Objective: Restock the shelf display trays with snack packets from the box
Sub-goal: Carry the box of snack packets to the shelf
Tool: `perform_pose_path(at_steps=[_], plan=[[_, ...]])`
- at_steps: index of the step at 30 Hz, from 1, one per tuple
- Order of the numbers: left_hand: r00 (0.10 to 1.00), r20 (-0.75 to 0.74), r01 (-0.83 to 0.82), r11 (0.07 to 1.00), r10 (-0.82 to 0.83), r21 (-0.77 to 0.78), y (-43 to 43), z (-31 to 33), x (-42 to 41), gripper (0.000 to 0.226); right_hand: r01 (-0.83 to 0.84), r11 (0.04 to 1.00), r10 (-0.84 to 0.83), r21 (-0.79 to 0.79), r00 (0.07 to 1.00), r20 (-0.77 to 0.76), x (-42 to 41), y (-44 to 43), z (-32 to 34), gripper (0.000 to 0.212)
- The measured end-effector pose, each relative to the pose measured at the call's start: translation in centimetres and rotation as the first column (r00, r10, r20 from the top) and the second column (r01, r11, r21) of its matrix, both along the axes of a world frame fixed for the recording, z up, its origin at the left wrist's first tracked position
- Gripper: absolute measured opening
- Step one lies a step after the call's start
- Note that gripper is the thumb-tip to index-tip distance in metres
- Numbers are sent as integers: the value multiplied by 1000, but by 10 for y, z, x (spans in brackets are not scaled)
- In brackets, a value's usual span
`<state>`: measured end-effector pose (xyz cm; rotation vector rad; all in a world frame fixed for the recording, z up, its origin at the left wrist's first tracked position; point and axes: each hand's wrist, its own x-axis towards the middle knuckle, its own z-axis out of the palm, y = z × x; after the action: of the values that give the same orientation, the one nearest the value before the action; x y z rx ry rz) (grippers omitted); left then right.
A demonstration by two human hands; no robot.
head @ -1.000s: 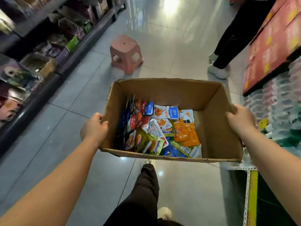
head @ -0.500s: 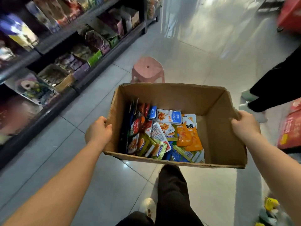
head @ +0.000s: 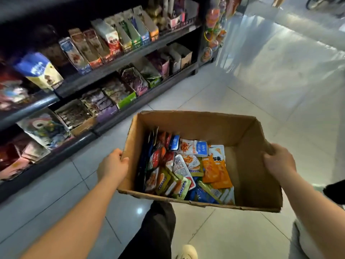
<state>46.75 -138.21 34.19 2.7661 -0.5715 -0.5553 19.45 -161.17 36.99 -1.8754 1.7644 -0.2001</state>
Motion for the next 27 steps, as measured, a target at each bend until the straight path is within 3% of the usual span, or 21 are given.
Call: perform_pose_path(at_steps=[15, 25, 27], plan=[[997, -28, -70, 995, 72, 66, -252, -9, 205, 15, -54, 998, 53, 20, 998, 46, 221, -276, -9, 32], [939, -25, -340, 934, 344, 107, -379, -11, 251, 8, -351, 934, 347, 63, 936, 65, 350, -461, -1, 26], [938, -14, -340, 930, 345, 141, -394, -13, 272, 20, -412, 909, 412, 62, 911, 22, 384, -482, 3, 27]])
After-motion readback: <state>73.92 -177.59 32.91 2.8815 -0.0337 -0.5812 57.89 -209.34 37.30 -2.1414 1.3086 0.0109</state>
